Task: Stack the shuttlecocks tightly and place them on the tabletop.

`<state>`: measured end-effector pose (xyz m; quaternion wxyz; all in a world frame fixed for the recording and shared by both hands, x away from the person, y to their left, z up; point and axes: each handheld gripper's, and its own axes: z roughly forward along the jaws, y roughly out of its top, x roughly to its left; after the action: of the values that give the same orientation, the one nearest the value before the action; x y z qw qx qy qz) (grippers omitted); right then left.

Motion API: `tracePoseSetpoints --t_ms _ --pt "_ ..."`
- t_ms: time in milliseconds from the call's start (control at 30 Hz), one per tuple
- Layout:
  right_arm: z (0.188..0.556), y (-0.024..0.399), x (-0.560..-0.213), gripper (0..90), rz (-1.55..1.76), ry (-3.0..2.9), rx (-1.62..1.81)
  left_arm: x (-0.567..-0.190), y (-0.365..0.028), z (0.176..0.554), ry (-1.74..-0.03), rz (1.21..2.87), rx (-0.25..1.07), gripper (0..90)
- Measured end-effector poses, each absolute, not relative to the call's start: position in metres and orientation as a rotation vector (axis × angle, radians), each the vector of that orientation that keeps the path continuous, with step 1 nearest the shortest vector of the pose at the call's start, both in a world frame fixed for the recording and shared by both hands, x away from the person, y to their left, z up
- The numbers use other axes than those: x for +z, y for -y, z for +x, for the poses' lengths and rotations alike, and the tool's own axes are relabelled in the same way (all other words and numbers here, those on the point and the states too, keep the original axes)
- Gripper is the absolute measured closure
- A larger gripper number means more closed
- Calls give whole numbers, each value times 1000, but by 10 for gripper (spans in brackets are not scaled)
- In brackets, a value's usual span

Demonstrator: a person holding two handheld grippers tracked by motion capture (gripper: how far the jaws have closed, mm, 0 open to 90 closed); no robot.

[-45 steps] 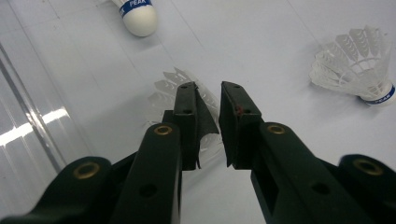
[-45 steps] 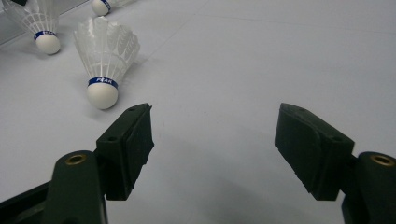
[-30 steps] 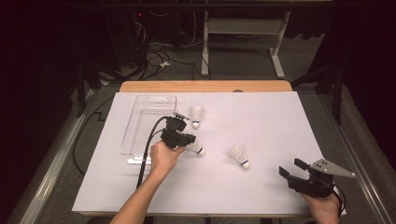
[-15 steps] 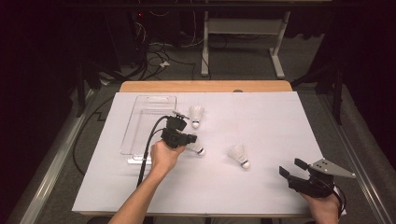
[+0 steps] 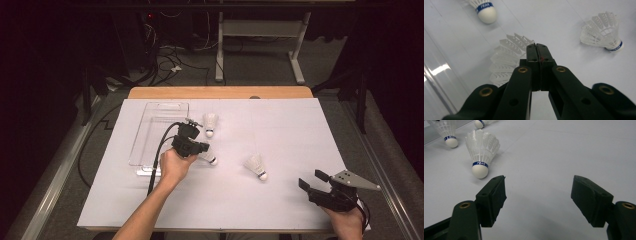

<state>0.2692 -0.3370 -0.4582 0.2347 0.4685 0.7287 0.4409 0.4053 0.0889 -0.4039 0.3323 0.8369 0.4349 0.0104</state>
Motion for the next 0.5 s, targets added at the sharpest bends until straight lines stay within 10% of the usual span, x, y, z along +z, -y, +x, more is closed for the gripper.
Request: tracePoseSetpoints --t_ms 500 --pt "268 336 -458 282 1283 -2002 1212 -396 -84 413 -1132 2206 74 896"
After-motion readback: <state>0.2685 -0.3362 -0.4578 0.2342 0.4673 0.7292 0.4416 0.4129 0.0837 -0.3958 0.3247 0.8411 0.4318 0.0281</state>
